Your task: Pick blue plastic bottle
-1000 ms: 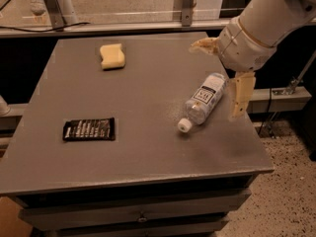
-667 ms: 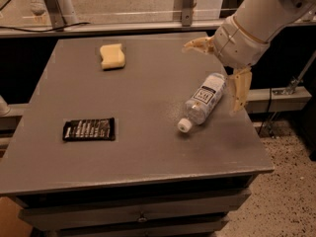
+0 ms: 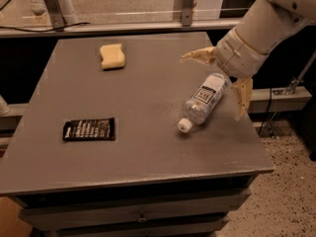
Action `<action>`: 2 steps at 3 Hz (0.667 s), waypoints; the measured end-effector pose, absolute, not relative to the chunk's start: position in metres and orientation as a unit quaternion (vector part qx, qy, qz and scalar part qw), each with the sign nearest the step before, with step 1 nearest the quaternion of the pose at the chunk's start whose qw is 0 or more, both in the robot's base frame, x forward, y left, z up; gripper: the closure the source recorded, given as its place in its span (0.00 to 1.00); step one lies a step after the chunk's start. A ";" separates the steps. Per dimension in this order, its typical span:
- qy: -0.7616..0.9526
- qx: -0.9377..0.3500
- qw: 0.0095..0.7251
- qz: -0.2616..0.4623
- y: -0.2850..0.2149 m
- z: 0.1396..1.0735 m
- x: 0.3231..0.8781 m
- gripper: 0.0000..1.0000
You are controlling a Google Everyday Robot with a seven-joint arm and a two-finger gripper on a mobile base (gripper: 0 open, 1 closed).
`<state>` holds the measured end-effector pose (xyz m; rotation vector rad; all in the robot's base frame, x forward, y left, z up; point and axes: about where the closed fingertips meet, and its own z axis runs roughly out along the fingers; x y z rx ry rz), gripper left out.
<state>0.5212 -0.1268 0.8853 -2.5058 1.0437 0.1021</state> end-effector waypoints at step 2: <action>0.328 -0.923 0.201 -0.015 -0.116 0.852 0.518 0.00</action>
Offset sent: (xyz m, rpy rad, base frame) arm 0.0022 0.0184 -0.0565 -0.1539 -0.1639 0.0983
